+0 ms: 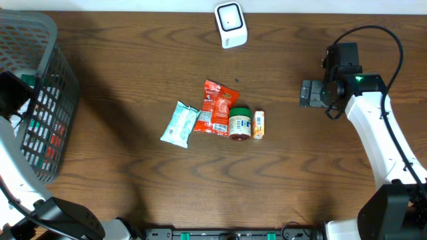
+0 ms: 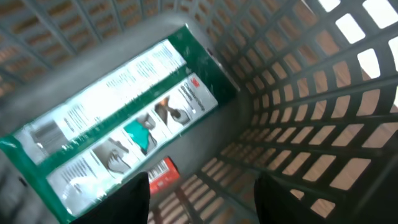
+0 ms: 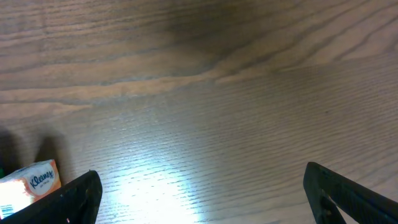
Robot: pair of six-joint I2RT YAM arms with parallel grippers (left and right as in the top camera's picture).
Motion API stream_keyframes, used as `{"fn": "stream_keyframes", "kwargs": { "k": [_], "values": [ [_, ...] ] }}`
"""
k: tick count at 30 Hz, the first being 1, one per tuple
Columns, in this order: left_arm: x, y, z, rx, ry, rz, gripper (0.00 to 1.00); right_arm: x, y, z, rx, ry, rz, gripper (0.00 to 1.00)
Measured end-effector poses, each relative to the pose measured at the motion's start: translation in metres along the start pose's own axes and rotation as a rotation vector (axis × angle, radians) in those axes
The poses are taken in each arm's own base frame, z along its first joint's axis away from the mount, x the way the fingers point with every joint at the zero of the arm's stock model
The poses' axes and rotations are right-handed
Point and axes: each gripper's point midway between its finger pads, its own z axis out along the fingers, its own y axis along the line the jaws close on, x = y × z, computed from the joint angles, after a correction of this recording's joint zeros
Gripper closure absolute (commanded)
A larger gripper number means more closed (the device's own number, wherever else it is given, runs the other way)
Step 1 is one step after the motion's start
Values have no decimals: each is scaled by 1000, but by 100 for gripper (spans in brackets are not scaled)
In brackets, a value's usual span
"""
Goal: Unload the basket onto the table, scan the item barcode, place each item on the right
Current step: 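Reach the left gripper into the basket and grasp the green gloves pack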
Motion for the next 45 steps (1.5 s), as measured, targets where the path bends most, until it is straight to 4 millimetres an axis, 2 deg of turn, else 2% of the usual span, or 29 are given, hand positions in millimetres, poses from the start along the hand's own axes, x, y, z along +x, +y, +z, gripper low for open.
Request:
{"fn": "stream_keyframes", "kwargs": {
  "k": [7, 11, 14, 18, 21, 24, 26, 28, 30, 33, 35, 37, 45],
  "values": [
    [9, -15, -3, 88, 50, -70, 45, 0, 0, 0, 0, 0, 0, 1],
    [-3, -26, -17, 121, 30, -80, 45, 0, 0, 0, 0, 0, 0, 1],
    [-17, -30, -39, 112, 3, -78, 45, 0, 0, 0, 0, -1, 0, 1],
    [-37, -20, -69, 16, -60, -76, 44, 0, 0, 0, 0, 0, 0, 1],
    [-45, -3, -81, -71, -96, -87, 44, 0, 0, 0, 0, 0, 0, 1],
    [-37, 18, -76, -139, -50, -118, 45, 0, 0, 0, 0, 0, 0, 1],
    [-27, 39, -64, -191, 19, -156, 51, 0, 0, 0, 0, 0, 0, 1],
    [-12, 62, -42, -233, 124, -202, 60, 0, 0, 0, 0, 0, 0, 1],
    [7, 82, -17, -257, 243, -255, 65, 0, 0, 0, 0, 0, 0, 1],
    [33, 101, 11, -249, 392, -333, 66, 0, 0, 0, 0, 0, 0, 1],
    [43, 105, 17, -233, 438, -365, 65, 0, 0, 0, 0, 0, 0, 1],
    [47, 101, 15, -208, 458, -381, 65, 0, 0, 0, 0, 0, 0, 1],
    [58, 66, -18, -130, 501, -371, 65, 0, 0, 0, 0, 0, 0, 1]
  ]
}}
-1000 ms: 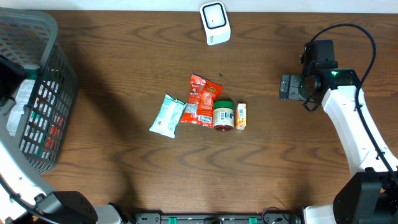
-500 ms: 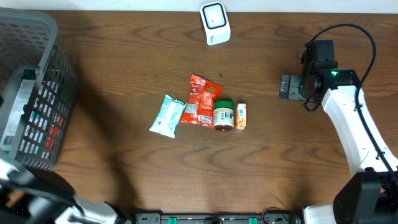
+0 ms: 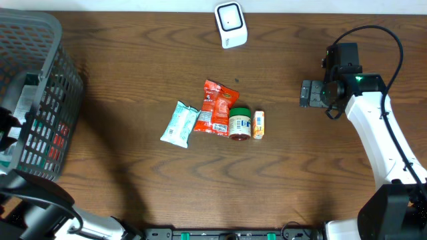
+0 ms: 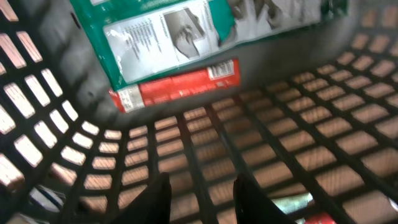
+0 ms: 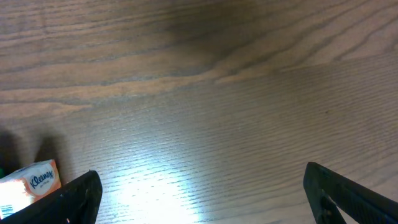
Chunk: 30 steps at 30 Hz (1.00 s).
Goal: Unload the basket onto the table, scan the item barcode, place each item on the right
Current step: 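Reach the left gripper into the basket and grasp the green gloves pack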
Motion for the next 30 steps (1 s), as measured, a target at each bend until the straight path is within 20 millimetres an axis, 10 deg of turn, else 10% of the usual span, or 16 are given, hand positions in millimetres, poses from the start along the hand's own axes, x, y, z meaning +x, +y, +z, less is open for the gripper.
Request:
{"fn": "stream_keyframes", "kwargs": {
  "k": [15, 23, 30],
  "values": [
    [42, -19, -3, -54, 96, 76, 65, 0, 0, 0, 0, 0, 0, 1],
    [7, -36, -1, -8, -55, 156, 41, 0, 0, 0, 0, 0, 0, 1],
    [-13, -33, -3, -61, -138, 389, 39, 0, 0, 0, 0, 0, 0, 1]
  ]
}}
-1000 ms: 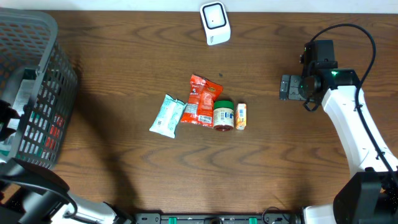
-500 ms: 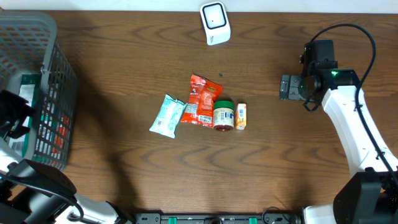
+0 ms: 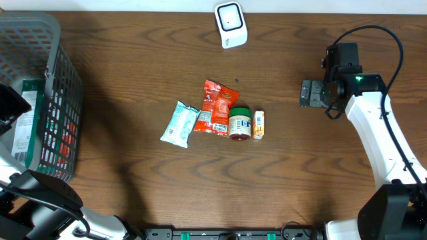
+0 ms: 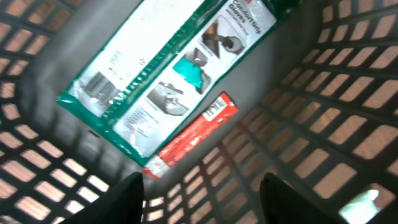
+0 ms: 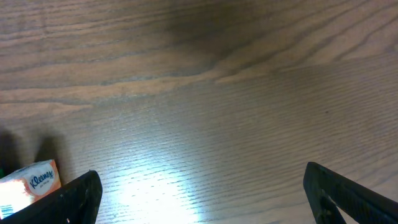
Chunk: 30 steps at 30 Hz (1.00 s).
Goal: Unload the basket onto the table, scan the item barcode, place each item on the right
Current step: 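Reach the left gripper into the basket and grasp the green gloves pack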
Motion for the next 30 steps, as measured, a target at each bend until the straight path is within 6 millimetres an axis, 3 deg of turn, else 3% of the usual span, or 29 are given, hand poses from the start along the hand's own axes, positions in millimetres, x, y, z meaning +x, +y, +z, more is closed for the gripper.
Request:
{"fn": "stream_keyframes", "kwargs": {
  "k": [5, 11, 15, 23, 30],
  "values": [
    [11, 8, 12, -33, 48, 50, 41, 0, 0, 0, 0, 0, 0, 1],
    [28, 16, 52, -49, 104, 68, 36, 0, 0, 0, 0, 1, 0, 1],
    [29, 19, 76, -50, 89, 77, 35, 0, 0, 0, 0, 0, 0, 1],
    [-2, 17, 83, -47, -46, 140, 34, 0, 0, 0, 0, 0, 0, 1],
    [-24, 12, 82, -47, -135, 191, 23, 0, 0, 0, 0, 0, 0, 1]
  ]
}}
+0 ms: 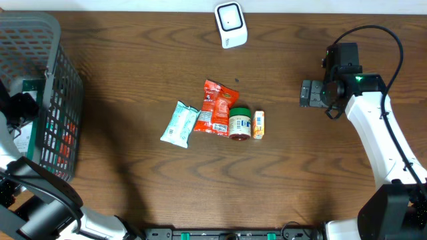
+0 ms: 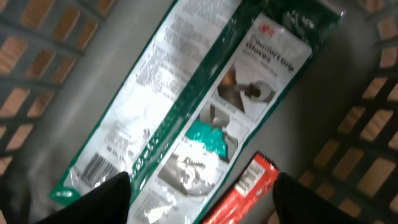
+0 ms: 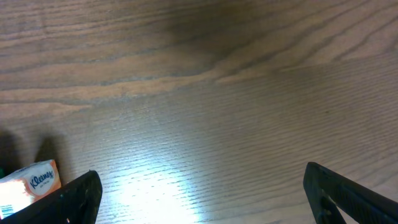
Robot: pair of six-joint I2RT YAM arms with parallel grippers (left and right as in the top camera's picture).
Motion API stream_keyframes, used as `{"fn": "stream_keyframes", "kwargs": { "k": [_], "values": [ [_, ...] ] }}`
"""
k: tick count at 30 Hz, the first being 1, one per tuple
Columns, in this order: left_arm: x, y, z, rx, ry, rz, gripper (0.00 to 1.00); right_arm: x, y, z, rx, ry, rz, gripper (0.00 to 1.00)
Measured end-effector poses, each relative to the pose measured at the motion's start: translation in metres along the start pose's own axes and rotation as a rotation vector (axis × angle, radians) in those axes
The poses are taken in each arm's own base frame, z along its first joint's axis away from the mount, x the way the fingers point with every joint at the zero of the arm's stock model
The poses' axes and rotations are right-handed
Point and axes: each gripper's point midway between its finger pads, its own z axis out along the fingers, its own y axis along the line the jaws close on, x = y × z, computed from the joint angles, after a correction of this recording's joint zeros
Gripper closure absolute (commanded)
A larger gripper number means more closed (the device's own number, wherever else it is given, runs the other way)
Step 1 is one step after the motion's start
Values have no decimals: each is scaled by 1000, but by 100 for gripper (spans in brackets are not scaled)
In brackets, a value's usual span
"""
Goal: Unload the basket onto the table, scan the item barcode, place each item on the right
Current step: 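Reach the left gripper into the basket and grasp the green gloves pack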
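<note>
Inside the grey basket at the table's left edge my left gripper is open. In the left wrist view it hangs just above a green-and-white glove packet and a red bar lying on the basket floor, holding nothing. The white scanner stands at the back centre. My right gripper is open over bare wood, right of the loose items.
Mid-table lie a pale teal packet, a red snack bag, a green-lidded jar and a small orange tissue pack, the pack also at the right wrist view's lower left. Basket walls surround the left gripper.
My left gripper has come closer to the green glove packet, which now fills more of the left wrist view. The right arm and the table items have not moved.
My left gripper was open in the basket over the green packet. Then its fingers stood closer together near the basket wall and the basket sat shifted. Then it was wide open above the packet and red bar, and now closer to them. The right arm stayed still.
</note>
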Motion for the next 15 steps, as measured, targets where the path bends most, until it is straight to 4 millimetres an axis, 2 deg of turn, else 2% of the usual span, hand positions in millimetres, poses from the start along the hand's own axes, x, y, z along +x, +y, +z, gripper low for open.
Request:
{"fn": "stream_keyframes", "kwargs": {
  "k": [5, 15],
  "values": [
    [-3, -10, 18, 12, 11, 37, 20, 0, 0, 0, 0, 0, 0, 1],
    [18, -15, 73, 33, 135, 108, 20, 0, 0, 0, 0, 0, 0, 1]
  ]
}}
